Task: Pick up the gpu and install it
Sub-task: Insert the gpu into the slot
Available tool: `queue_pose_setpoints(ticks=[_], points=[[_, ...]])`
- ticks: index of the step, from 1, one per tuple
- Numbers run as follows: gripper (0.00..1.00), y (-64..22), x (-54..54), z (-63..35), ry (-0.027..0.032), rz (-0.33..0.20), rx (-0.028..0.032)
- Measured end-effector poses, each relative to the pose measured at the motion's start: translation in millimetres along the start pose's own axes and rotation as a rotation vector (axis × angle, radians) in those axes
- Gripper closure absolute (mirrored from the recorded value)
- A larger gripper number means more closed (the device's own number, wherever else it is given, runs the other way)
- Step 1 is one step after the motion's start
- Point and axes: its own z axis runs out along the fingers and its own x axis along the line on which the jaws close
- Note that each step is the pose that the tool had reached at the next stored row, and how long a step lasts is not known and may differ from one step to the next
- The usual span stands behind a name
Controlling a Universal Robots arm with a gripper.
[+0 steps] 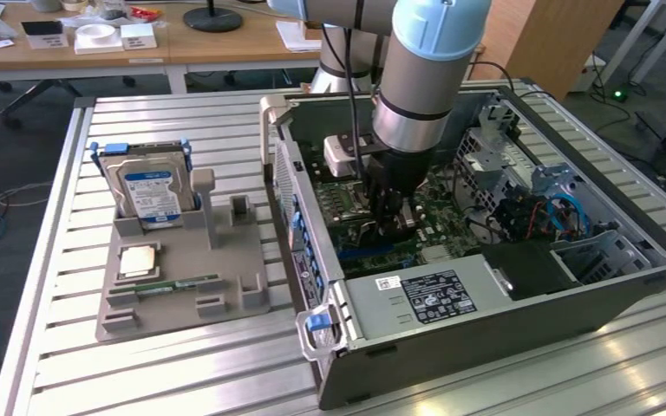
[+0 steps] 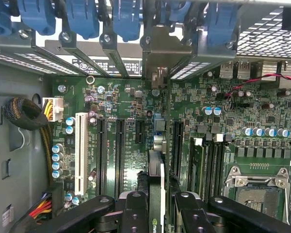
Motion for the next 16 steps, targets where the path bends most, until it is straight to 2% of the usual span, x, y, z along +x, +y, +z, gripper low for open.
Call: queue_pose_setpoints(ticks=[16], points=[[0.74, -0.2, -0.1, -1.3, -0.0007, 0.006, 0.0009]])
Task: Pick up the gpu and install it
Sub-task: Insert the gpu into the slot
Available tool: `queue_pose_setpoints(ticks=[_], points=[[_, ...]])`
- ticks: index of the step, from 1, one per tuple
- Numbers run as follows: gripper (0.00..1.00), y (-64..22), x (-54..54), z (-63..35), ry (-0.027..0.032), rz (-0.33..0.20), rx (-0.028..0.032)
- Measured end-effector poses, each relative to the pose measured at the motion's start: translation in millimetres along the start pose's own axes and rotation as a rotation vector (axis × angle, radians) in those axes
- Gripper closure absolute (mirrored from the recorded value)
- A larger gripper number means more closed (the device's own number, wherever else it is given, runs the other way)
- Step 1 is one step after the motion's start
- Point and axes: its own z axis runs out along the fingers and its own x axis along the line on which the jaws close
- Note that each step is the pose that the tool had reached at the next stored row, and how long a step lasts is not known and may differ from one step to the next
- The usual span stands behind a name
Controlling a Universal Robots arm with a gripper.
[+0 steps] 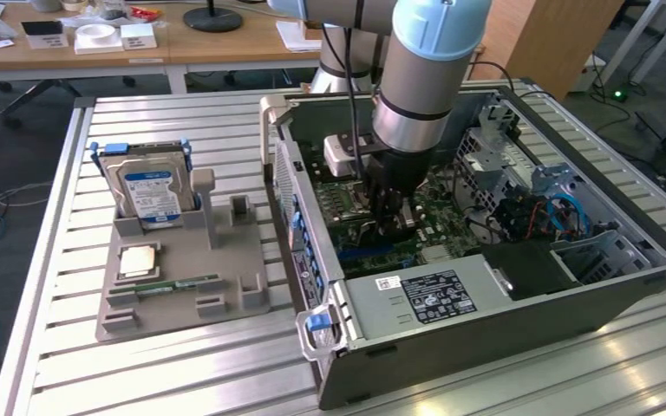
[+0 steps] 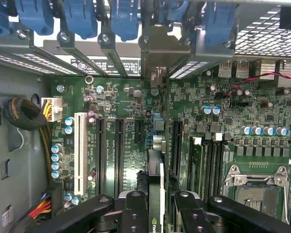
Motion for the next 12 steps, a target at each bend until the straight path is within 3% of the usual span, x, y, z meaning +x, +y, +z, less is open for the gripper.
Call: queue_pose_setpoints(ticks=[12], points=[[0.74, 0.0, 0.0, -1.6, 0.0011, 0.007, -0.0005]])
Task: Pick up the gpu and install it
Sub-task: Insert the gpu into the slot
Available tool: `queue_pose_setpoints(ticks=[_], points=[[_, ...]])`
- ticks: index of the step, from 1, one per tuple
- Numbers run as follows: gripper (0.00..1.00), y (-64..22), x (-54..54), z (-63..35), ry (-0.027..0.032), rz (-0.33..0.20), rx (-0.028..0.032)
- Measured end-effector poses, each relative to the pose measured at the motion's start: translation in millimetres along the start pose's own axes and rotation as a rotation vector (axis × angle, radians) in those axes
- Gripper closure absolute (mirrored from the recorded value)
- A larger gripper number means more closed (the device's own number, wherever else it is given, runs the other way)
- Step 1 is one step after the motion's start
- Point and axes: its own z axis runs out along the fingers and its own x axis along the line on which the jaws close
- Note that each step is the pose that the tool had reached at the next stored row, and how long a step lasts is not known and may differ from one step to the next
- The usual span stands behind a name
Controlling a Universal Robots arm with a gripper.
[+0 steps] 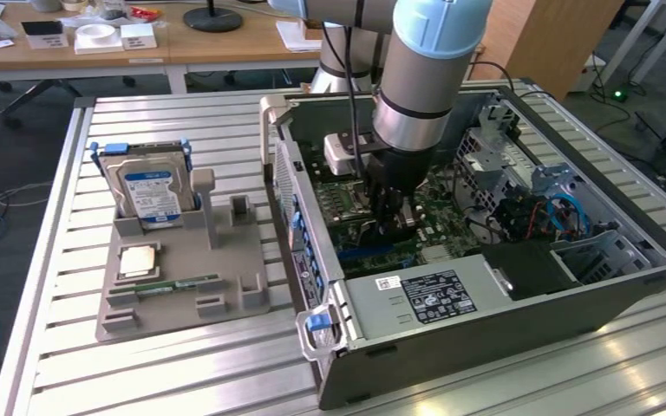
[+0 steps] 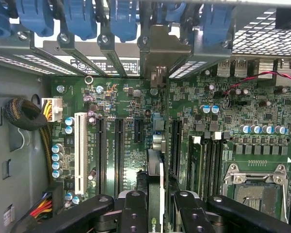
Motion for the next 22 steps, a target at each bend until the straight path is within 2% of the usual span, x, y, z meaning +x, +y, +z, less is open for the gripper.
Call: queue_pose_setpoints(ticks=[22], points=[[0.74, -1.3, 0.0, 0.4, -0.0001, 0.000, 0.0001]])
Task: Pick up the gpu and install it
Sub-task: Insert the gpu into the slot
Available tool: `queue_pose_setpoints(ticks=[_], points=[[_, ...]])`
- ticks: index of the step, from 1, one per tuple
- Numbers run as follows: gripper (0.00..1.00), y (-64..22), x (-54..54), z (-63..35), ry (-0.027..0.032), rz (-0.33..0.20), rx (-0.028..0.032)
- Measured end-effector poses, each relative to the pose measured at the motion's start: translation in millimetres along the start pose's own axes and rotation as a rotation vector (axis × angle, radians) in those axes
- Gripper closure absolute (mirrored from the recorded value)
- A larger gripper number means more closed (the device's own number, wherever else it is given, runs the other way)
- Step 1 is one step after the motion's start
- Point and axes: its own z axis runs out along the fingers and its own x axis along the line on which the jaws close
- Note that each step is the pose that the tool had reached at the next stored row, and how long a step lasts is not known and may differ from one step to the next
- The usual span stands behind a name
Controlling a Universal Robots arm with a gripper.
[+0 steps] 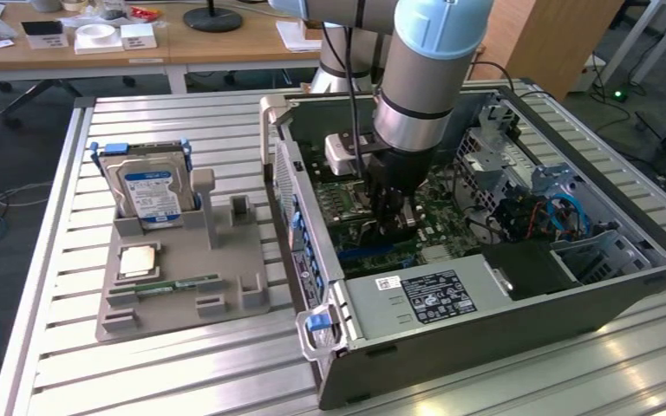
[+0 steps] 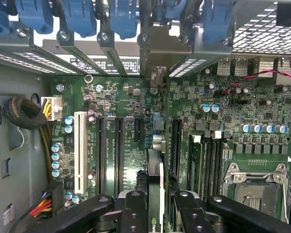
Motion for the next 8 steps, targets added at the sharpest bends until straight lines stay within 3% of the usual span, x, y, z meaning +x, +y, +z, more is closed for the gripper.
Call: queue_pose_setpoints(ticks=[8], points=[[0.74, 0.5, 0.1, 2.5, 0.0016, 0.000, -0.0003]])
